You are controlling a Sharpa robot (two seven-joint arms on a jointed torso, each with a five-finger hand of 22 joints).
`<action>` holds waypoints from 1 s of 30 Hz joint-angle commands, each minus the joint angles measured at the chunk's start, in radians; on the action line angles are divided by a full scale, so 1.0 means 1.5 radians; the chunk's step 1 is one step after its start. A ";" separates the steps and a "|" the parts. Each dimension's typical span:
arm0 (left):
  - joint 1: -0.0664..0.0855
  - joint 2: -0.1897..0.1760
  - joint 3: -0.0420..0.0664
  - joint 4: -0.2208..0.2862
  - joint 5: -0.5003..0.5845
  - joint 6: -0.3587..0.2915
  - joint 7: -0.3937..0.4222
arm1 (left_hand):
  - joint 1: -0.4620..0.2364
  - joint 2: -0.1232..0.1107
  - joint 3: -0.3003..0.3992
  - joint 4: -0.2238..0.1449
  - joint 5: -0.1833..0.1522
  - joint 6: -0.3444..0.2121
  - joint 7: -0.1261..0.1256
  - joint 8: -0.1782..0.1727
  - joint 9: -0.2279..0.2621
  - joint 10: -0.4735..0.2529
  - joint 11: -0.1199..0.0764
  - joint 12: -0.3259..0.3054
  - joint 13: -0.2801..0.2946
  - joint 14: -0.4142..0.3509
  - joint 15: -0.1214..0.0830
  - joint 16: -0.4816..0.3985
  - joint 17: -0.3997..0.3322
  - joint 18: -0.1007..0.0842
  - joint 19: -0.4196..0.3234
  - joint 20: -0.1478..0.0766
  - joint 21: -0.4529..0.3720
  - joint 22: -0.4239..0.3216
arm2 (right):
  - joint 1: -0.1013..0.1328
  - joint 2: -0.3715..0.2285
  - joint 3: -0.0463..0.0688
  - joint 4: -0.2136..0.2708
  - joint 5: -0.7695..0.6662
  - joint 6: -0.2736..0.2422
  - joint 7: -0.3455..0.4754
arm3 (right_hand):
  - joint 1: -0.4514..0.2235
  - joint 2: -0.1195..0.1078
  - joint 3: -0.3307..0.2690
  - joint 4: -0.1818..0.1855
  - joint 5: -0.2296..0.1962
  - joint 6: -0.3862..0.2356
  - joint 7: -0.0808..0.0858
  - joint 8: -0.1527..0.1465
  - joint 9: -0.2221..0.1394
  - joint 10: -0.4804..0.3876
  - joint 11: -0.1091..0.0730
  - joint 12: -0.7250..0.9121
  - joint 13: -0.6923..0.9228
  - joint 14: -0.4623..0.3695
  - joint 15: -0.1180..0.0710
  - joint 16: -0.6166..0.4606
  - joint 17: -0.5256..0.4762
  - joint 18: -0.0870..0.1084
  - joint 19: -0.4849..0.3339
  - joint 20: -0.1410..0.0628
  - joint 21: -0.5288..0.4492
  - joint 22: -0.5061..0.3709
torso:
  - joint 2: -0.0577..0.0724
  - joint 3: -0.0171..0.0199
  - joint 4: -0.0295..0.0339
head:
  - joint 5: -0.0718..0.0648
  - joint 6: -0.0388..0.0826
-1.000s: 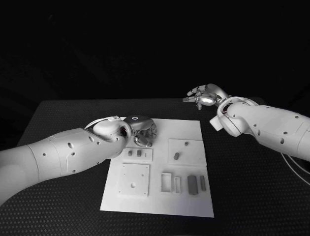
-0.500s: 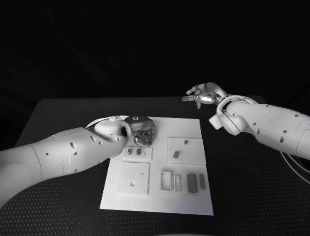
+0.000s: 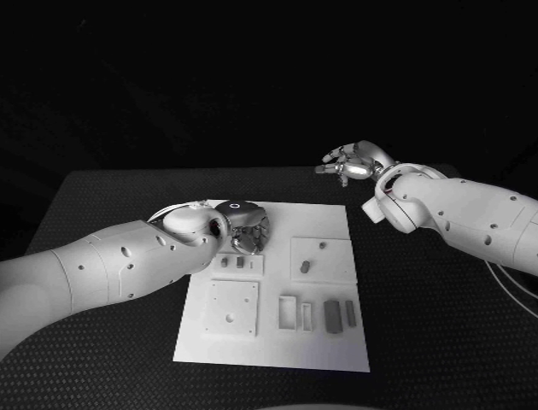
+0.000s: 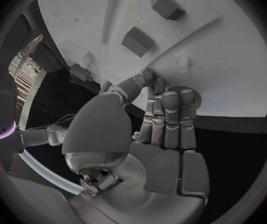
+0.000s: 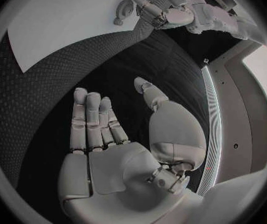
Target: Assemble the parts on the task board
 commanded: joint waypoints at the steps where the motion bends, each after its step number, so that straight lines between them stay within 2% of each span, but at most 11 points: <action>1: -0.002 0.003 0.000 -0.001 -0.004 0.009 0.011 | -0.001 0.010 0.003 0.000 0.002 0.006 0.000 0.002 0.001 0.006 0.001 0.003 0.002 0.002 -0.001 0.004 -0.001 0.000 0.005 -0.033 0.005 0.014 | 0.000 0.001 0.000 0.001 -0.002 0.008 0.004 | -0.008 0.002 -0.003 0.001 0.004 -0.002 0.031 0.004 -0.001 -0.004 0.000 0.003 -0.001 -0.005 0.002 0.004 -0.001 0.005 0.000 0.006 -0.004 0.013 | 0.000 -0.0003 0.0001 | 0.000 0.000; 12: -0.007 0.009 -0.003 -0.015 -0.003 0.014 0.009 | -0.010 0.011 0.002 0.001 0.000 -0.003 0.004 -0.009 -0.004 -0.006 0.005 -0.013 0.002 0.004 0.002 0.007 -0.006 0.000 0.006 -0.033 0.008 0.013 | 0.000 -0.002 0.000 0.003 -0.002 0.007 0.004 | -0.008 0.002 -0.003 0.001 0.005 -0.002 0.031 0.004 -0.001 -0.004 0.000 0.003 -0.001 -0.005 0.002 0.004 -0.002 0.005 0.000 0.006 -0.004 0.013 | 0.001 0.0001 -0.0007 | -0.002 -0.001; 18: -0.008 0.011 -0.004 -0.014 -0.003 0.018 0.015 | -0.013 0.019 0.003 0.004 0.001 0.001 0.004 -0.009 -0.004 -0.005 0.006 -0.017 0.004 0.006 0.003 0.008 -0.009 0.001 0.007 -0.032 0.009 0.012 | 0.000 -0.002 0.000 0.003 -0.002 0.007 0.004 | -0.008 0.002 -0.003 0.001 0.005 -0.002 0.031 0.005 -0.001 -0.004 0.000 0.003 -0.002 -0.005 0.002 0.004 -0.002 0.005 0.000 0.006 -0.004 0.013 | 0.001 0.0002 -0.0005 | -0.003 -0.002; 25: -0.009 0.006 -0.004 -0.008 0.014 -0.013 0.025 | -0.024 0.046 0.008 0.015 0.002 0.030 -0.006 0.001 0.001 0.024 -0.003 -0.013 0.014 0.020 -0.006 0.016 -0.015 0.004 0.015 -0.036 0.013 0.011 | 0.000 -0.002 0.000 0.003 -0.003 0.007 0.004 | -0.008 0.002 -0.003 0.001 0.005 -0.002 0.031 0.005 -0.001 -0.004 0.000 0.004 -0.002 -0.005 0.002 0.004 -0.002 0.005 0.000 0.006 -0.004 0.013 | 0.000 -0.0002 -0.0002 | -0.002 -0.001; 30: -0.009 -0.004 -0.004 -0.003 0.036 -0.050 0.029 | -0.025 0.050 0.011 0.014 -0.001 0.035 -0.007 0.001 0.003 0.031 -0.007 -0.014 0.017 0.031 -0.009 0.021 -0.017 0.006 0.024 -0.041 0.018 0.011 | 0.000 -0.002 0.000 0.002 -0.003 0.006 0.004 | -0.008 0.002 -0.003 0.001 0.005 -0.002 0.031 0.005 -0.001 -0.004 0.000 0.004 -0.002 -0.005 0.002 0.004 -0.002 0.005 0.000 0.006 -0.004 0.013 | 0.000 0.0001 0.0004 | -0.001 0.002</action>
